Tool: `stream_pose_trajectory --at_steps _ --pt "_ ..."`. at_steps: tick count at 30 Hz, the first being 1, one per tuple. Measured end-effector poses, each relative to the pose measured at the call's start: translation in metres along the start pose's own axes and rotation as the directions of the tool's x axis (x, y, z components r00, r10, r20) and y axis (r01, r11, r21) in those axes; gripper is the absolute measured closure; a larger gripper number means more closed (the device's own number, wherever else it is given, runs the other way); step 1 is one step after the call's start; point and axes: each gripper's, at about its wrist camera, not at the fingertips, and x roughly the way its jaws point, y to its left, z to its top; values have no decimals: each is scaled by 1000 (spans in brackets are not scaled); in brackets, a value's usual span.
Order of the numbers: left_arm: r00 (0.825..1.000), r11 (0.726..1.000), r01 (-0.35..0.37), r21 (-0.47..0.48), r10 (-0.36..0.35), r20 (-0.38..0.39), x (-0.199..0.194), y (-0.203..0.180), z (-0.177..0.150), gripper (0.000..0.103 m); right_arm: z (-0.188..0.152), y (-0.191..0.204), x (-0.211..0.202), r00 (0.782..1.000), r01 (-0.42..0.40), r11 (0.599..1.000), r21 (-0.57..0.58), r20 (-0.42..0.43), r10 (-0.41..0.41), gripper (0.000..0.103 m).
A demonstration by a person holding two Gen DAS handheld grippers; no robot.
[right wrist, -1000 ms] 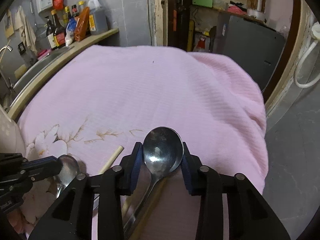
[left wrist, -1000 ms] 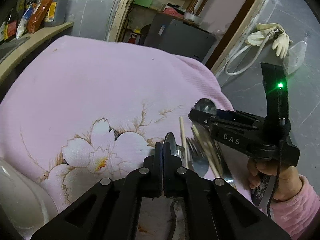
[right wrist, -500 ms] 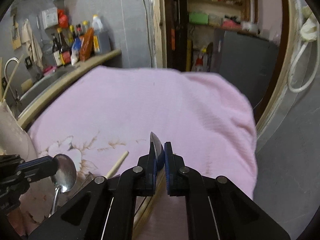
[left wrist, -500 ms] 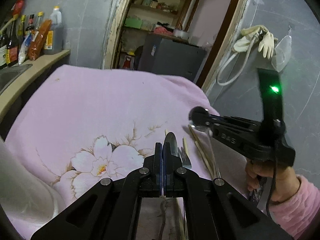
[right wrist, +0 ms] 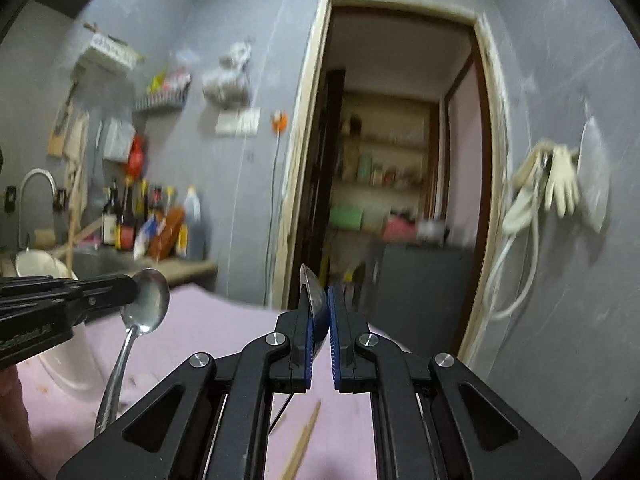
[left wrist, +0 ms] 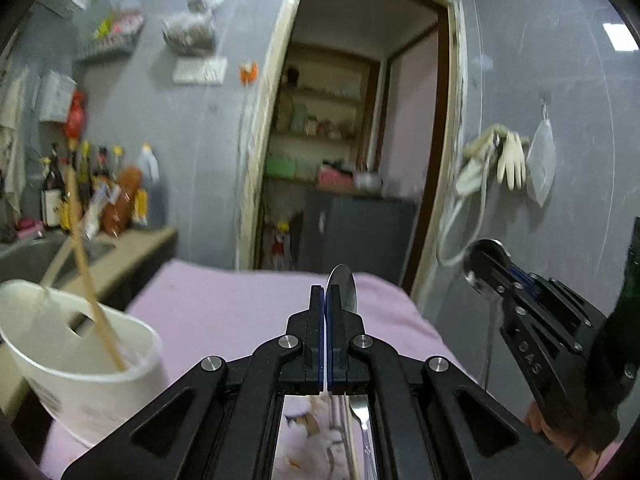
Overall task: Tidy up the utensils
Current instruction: 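Lift the spoon with the left tool while the right tool lifts its spoon toward the caddy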
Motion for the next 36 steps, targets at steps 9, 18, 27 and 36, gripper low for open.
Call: stream_pose_trajectory --at_steps 9,18,27,36 --pt "986 996 -72 -59 80 144 -56 53 48 103 57 40 -17 980 -40 999 -9 193 41 98" --pt "928 963 -257 -83 270 259 -102 130 81 103 93 110 -3 949 -54 999 8 311 48 98" --pt "875 921 -361 -144 388 290 -102 198 69 103 85 157 20 948 1 1000 3 319 -2 98" --pt "876 912 -388 -137 411 251 -77 219 49 103 67 162 40 962 -21 999 27 271 13 98"
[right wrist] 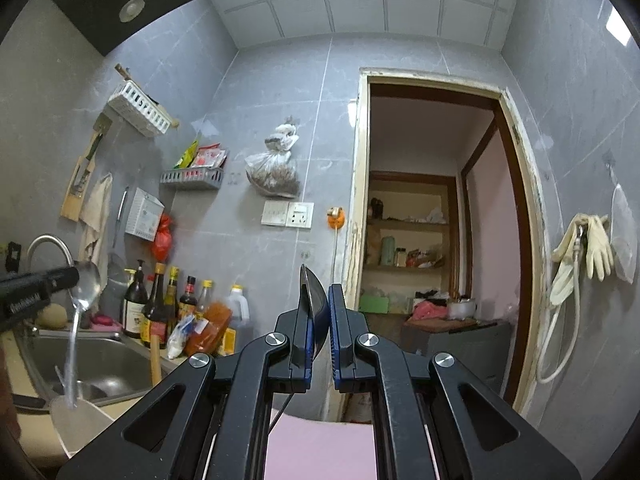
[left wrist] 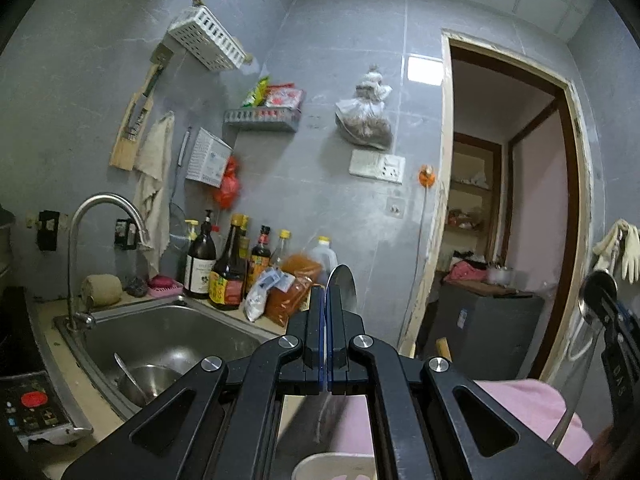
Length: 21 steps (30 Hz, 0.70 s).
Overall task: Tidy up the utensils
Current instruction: 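Lift the spoon with the left tool while the right tool lifts its spoon toward the caddy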
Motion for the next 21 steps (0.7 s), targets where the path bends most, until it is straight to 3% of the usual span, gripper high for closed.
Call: stream_pose_trajectory --at_steps 13,21 --pt "998 988 -40 152 46 -41 20 -11 -29 103 -14 12 0 999 -47 999 -22 -6 47 98" --pt "988 987 -18 160 42 -147 36 -10 -59 103 -32 28 -2 995 -94 993 -76 -44 91 98"
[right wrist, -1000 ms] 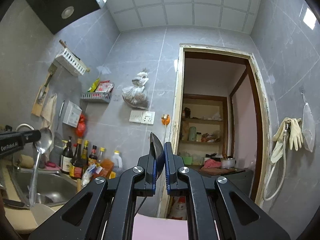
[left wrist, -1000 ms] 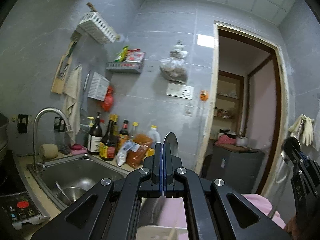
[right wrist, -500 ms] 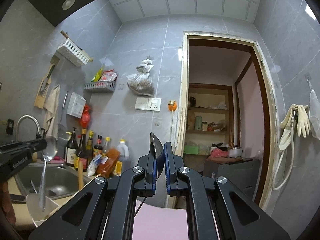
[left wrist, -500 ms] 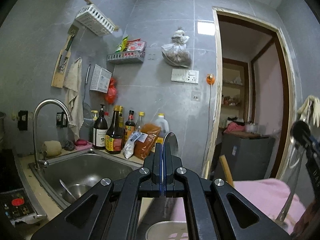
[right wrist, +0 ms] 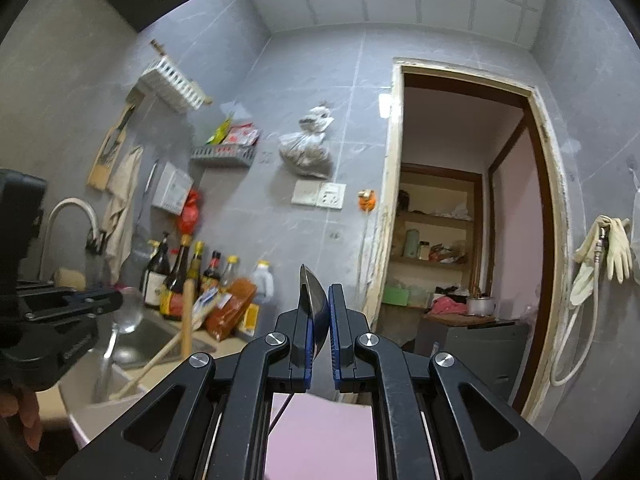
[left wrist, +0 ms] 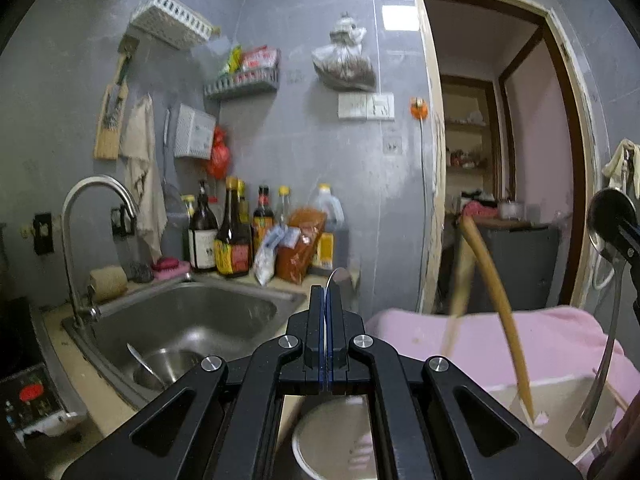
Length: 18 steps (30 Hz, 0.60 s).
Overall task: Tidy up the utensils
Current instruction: 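Lift the spoon with the left tool while the right tool lifts its spoon toward the caddy, then lower both spoons into the white caddy and open both tools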
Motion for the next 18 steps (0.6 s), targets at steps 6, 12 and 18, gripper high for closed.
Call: stream_pose_trajectory --at_steps 6,12,18 --pt "1000 1000 14 -1 -15 -24 3 -2 -7 103 -13 8 -1 998 -46 999 -29 -47 45 98" --pt "995 996 83 -22 -84 -53 -1 4 -2 103 -18 4 2 990 -73 997 16 -120 74 90" --pt "991 993 112 -41 -114 -64 -8 5 0 103 -19 -1 -1 984 -91 993 78 -146 102 80"
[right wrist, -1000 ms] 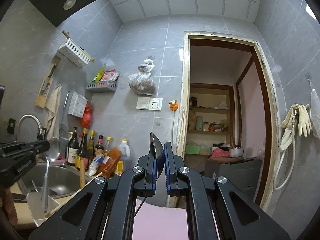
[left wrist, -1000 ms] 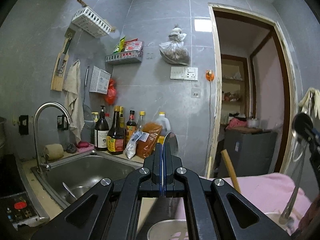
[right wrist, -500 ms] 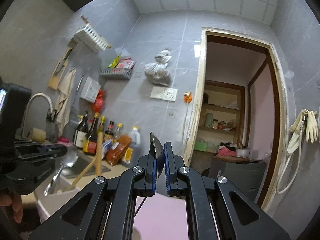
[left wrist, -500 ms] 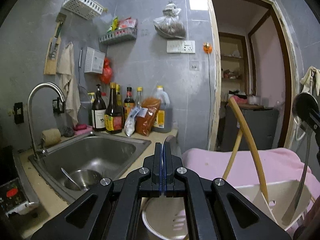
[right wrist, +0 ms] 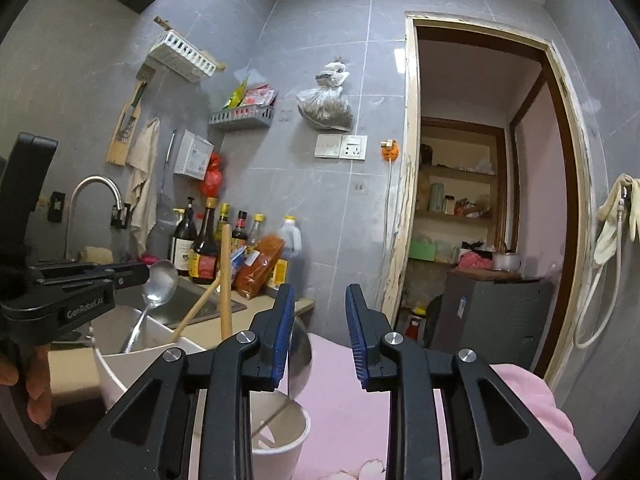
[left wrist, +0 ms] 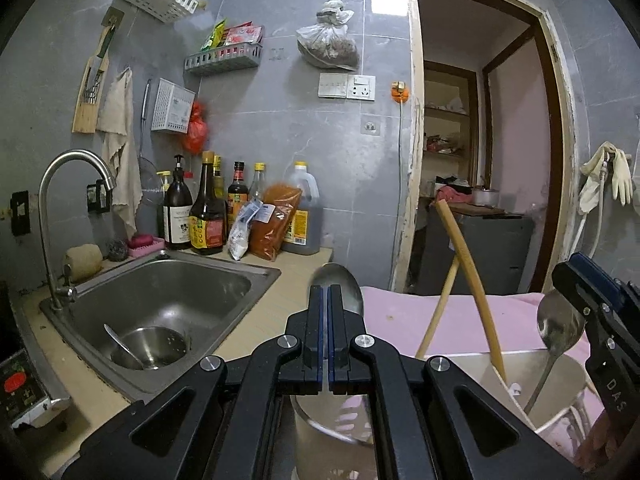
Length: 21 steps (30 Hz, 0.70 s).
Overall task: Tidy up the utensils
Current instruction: 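Lower both spoons into the white caddy and open both tools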
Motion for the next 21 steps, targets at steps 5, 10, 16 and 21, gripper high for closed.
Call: stream_pose_trajectory --at_steps 5,10,16,21 --pt "1000 1000 16 -15 -16 0 -7 -3 0 102 4 -1 -6 1000 -10 1000 28 10 9 79" --pt "999 999 36 -38 -35 4 -16 -7 4 102 13 -8 -15 1000 -22 997 71 22 20 76" --pt "998 997 54 -64 -52 23 -26 -14 15 82 33 -27 -32 998 -7 994 108 70 -1 61" --pt "995 996 69 -52 -65 71 -39 -26 26 67 44 -50 -50 994 23 992 126 102 -36 49"
